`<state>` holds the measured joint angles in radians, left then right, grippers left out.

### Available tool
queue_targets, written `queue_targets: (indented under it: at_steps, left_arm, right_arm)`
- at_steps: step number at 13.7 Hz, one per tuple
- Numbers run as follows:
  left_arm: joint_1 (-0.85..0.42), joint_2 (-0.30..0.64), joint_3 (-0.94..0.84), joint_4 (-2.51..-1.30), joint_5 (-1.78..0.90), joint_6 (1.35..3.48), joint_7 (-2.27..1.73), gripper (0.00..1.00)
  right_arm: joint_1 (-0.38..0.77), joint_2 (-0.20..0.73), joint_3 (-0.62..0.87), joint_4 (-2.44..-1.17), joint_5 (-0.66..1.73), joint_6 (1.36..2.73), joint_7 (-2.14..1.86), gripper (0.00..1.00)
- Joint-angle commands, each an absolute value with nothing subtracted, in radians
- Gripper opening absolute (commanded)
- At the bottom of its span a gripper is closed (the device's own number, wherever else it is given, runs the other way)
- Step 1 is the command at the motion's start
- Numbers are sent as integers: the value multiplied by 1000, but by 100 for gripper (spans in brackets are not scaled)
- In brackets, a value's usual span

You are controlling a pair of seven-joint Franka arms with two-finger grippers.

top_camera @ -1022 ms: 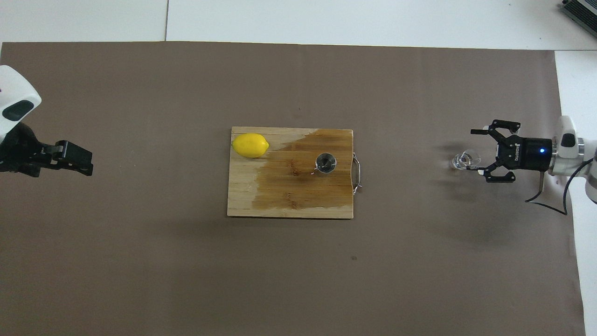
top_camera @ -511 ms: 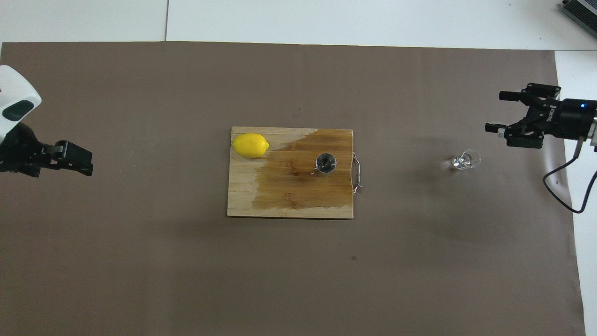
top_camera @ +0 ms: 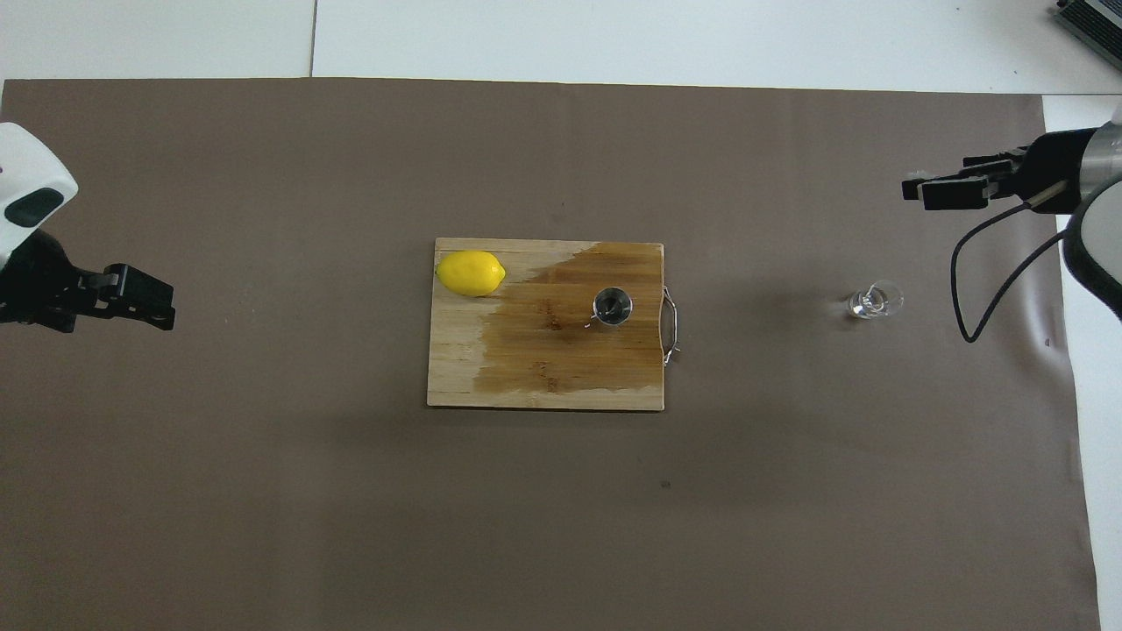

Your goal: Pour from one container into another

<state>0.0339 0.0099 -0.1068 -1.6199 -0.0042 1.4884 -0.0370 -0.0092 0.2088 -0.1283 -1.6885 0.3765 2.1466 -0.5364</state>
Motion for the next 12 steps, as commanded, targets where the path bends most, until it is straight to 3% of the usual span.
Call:
queue_targets:
  at_steps: [1,4,9,12]
  left_arm:
    - [38,-20,-109,-1651,8,1483,-44,100]
    - [38,-20,-109,-1651,8,1483,-44,100]
    - [38,-20,-109,-1651,8,1483,-44,100]
    - [38,-20,-109,-1651,8,1483,-44,100]
  right_arm:
    - [-46,184,-62,-1661,183,2096,-185,100]
    - [-44,128,-17,-1660,-45,2011,159,100]
    - [-72,-35,-9,-1661,-45,1696,179,100]
    - [-94,-84,-31,-1669,-14,1634,172,100]
